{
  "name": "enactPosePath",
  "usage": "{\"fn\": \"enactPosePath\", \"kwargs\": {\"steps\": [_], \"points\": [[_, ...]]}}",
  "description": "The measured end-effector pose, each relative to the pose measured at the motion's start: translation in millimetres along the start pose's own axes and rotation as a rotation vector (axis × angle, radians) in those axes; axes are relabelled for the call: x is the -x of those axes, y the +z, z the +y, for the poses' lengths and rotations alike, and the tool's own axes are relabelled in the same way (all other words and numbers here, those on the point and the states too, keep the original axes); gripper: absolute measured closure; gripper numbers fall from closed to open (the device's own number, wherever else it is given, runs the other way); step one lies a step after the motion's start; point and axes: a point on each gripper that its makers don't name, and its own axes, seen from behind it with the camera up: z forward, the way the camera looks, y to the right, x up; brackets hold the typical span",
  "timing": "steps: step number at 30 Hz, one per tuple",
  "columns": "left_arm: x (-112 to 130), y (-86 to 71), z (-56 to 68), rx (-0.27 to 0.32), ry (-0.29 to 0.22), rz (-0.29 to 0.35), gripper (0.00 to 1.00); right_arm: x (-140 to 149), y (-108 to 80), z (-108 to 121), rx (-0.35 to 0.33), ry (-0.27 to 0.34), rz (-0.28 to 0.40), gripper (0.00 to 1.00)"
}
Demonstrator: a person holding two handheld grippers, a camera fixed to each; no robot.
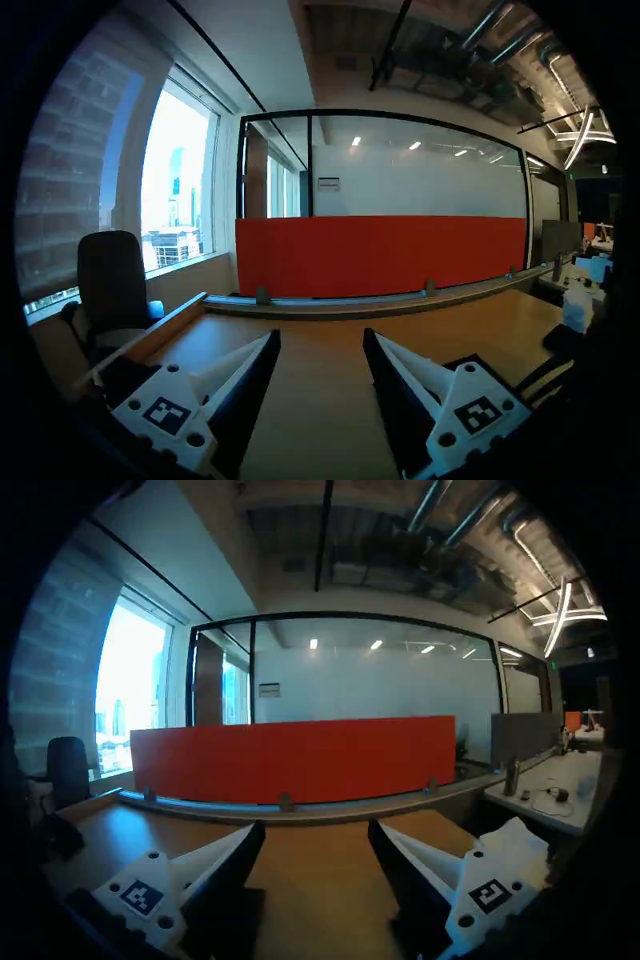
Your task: Fold towel
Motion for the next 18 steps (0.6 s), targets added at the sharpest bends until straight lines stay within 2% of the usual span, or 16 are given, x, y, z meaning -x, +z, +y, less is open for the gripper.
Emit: {"fn": "enactPosePath", "kwargs": {"steps": [9, 15, 18], "points": [[-29.1, 0.2, 5.7, 0.014, 0.018, -0.008, 0.25, -38.2, -6.8, -3.2, 0.003, -0.022, -0.005, 0.00], [-29.1, 0.7, 12.6, 0.044, 0.012, -0.040, 0.25, -45.1, -8.6, -5.9, -0.012, -0.042, -0.025, 0.00], [-28.7, 0.9, 17.3, 0.068, 0.021, -0.058, 0.25, -47.4, -9.0, -12.4, -0.042, -0.059, -0.040, 0.00]]}}
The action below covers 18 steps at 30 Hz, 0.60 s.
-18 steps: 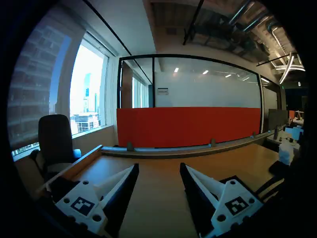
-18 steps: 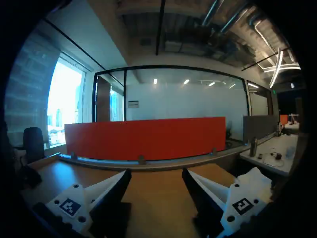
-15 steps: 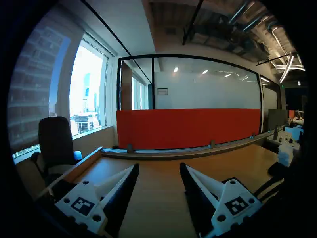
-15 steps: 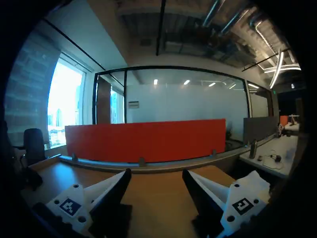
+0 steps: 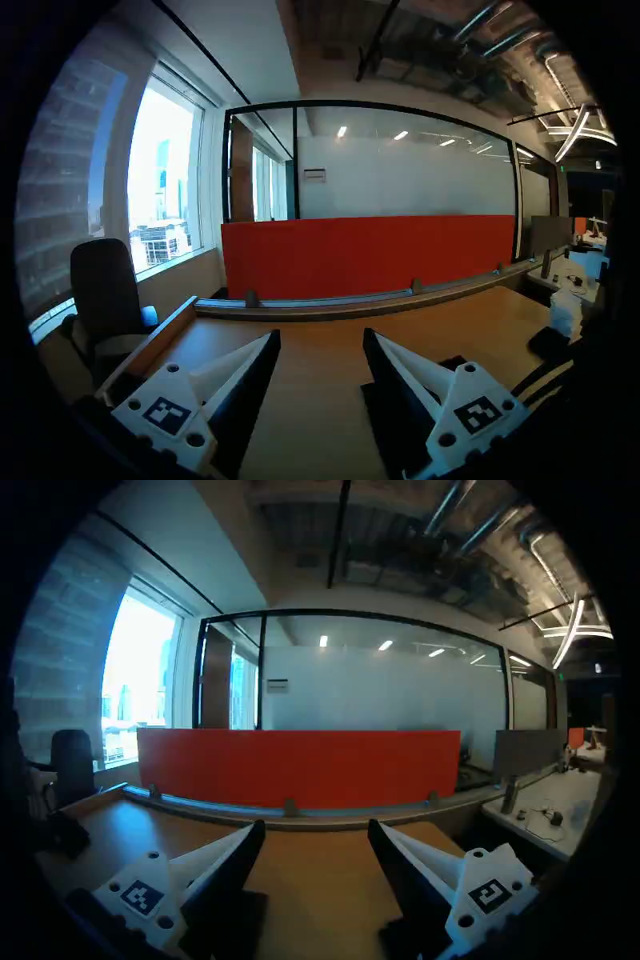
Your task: Fold towel
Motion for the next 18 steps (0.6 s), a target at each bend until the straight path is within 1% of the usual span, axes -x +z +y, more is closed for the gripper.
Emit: {"fn": "enactPosePath", "kwargs": {"steps": [3, 7, 15, 18], "points": [[1.4, 1.1, 7.3, 0.034, 0.007, -0.020, 0.25, 1.4, 0.5, -8.3, -0.039, -0.016, -0.024, 0.00], [2.5, 2.8, 20.9, 0.096, 0.011, -0.045, 0.25, 4.4, 1.3, -23.2, -0.109, -0.040, -0.057, 0.00], [13.4, 5.7, 49.5, 0.236, 0.026, -0.112, 0.24, 19.4, -1.9, -64.1, -0.294, -0.108, -0.142, 0.00], [16.9, 5.8, 58.0, 0.281, 0.036, -0.133, 0.24, 28.4, -3.1, -75.0, -0.344, -0.135, -0.176, 0.00]]}}
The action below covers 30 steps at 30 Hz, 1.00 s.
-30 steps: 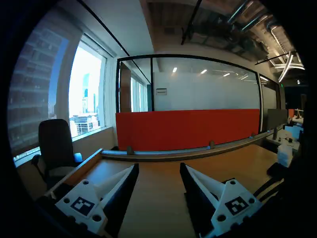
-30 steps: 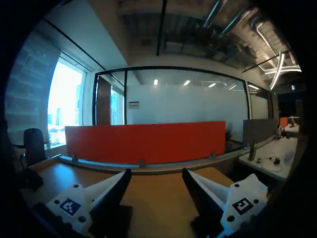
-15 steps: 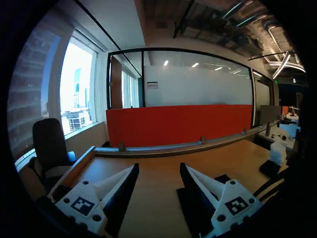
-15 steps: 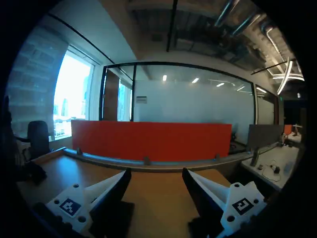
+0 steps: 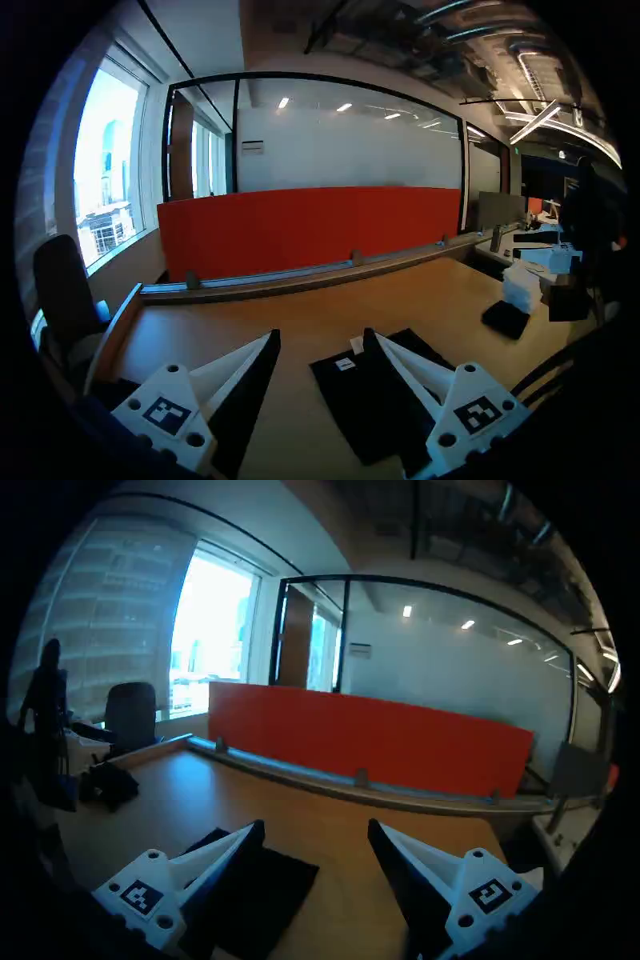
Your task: Fold towel
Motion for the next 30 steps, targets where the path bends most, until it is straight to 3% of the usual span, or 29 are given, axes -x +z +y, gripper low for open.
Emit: {"fn": "enactPosePath", "kwargs": {"steps": [6, 15, 30], "points": [[6.8, 4.1, 6.6, 0.044, 0.040, -0.035, 0.24, 8.8, 3.8, -12.8, -0.066, -0.043, -0.051, 0.00], [44.0, 9.4, 23.7, 0.121, 0.076, -0.132, 0.24, 44.3, 6.8, -30.3, -0.170, -0.112, -0.172, 0.00], [99.8, 18.4, 46.5, 0.197, 0.104, -0.249, 0.24, 91.2, 10.8, -48.5, -0.240, -0.150, -0.282, 0.00]]}}
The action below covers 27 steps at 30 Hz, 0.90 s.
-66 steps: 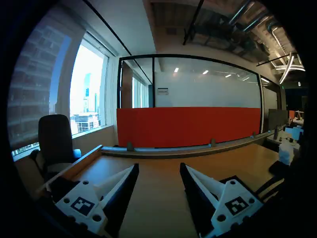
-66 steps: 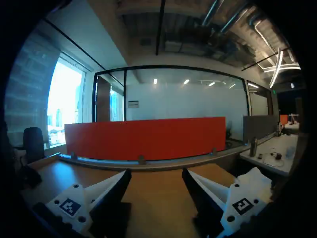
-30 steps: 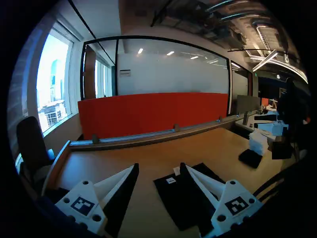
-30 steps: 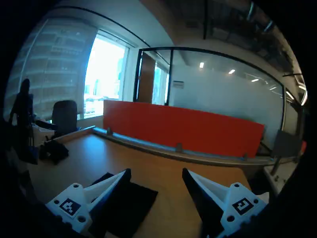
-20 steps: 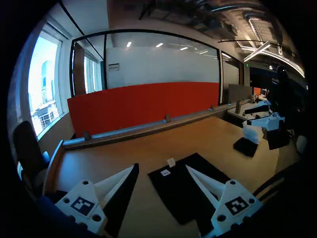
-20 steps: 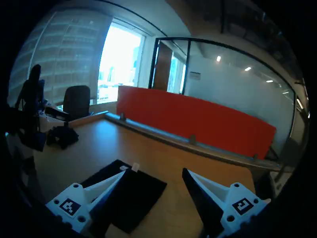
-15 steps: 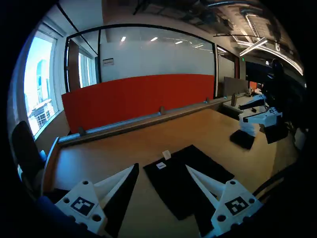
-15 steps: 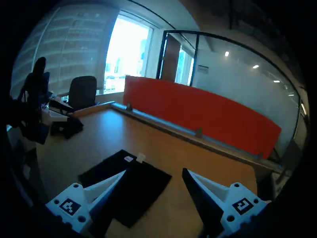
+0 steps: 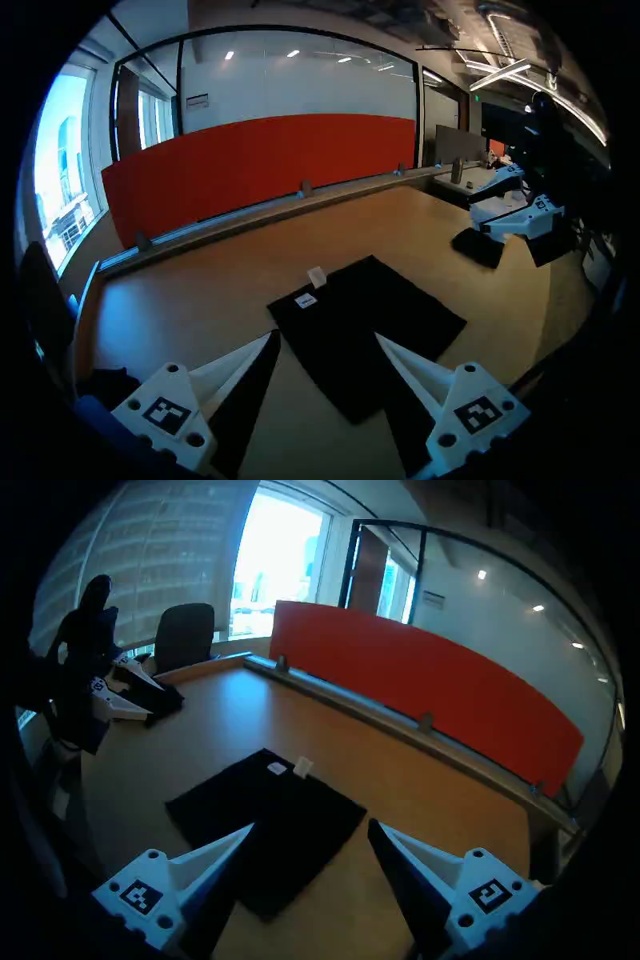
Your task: Fold towel
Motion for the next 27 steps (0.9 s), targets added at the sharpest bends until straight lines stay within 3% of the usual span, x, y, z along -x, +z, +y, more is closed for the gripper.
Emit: {"fn": "enactPosePath", "kwargs": {"steps": [12, 27], "points": [[51.2, 24.8, 15.1, 0.041, -0.005, -0.092, 0.24, 45.2, 19.6, -19.3, -0.035, -0.019, -0.079, 0.00], [114.8, 51.3, 22.9, 0.067, 0.014, -0.222, 0.24, 113.2, 49.8, -42.1, -0.083, -0.008, -0.195, 0.00]]}}
